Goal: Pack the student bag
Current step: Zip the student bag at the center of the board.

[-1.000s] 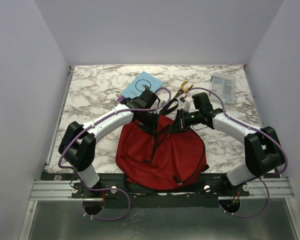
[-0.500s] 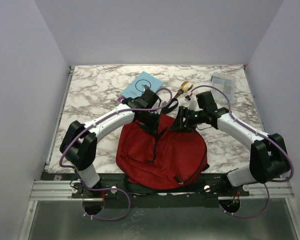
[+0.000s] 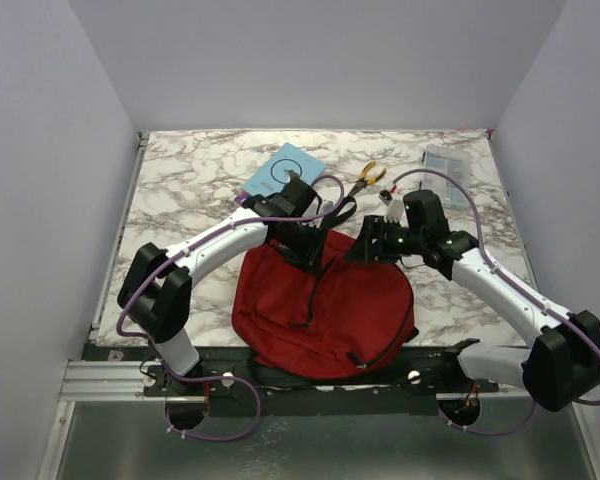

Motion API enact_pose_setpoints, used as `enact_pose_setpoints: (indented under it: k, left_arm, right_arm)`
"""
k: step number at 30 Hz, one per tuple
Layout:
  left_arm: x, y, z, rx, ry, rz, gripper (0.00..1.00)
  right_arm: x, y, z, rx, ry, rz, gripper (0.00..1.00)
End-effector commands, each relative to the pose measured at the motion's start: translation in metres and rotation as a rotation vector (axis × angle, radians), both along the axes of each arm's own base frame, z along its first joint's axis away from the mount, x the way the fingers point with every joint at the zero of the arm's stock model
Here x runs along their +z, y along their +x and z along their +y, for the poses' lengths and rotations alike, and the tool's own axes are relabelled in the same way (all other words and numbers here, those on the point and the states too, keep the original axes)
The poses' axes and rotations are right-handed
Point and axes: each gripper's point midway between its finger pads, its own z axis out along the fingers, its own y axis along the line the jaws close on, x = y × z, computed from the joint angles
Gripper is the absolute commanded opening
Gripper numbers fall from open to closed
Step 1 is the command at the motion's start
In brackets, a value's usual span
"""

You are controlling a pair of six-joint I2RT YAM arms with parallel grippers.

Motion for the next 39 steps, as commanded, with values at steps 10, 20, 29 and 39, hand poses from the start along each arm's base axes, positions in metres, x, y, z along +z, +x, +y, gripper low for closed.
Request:
enact_pose_setpoints:
  k: [10,20,29,39]
  left_arm:
    - [0.066,0.047,0.048,0.208,-0.097,-0.225,0.71]
    - [0.088,0.075,0.09,0.38,-0.114,-0.334,0.82]
    - [0.082,0.075,0.087,0.371,-0.13,-0.288,0.84]
    - [0.078,0.072,0.08,0.352,-0.162,-0.239,0.86]
  right_arm:
    - [0.012,-0.061,0.082,0.299,-0.008,-0.407,0.69]
    - [-0.023,-0.119,0.134,0.633,-0.135,-0.678,0.65]
    - [-0.055,-0.103,0.14,0.682,-0.436,-0.806,0.57]
    - [-0.082,-0.104,0.142,0.746,-0.604,-0.873,0.55]
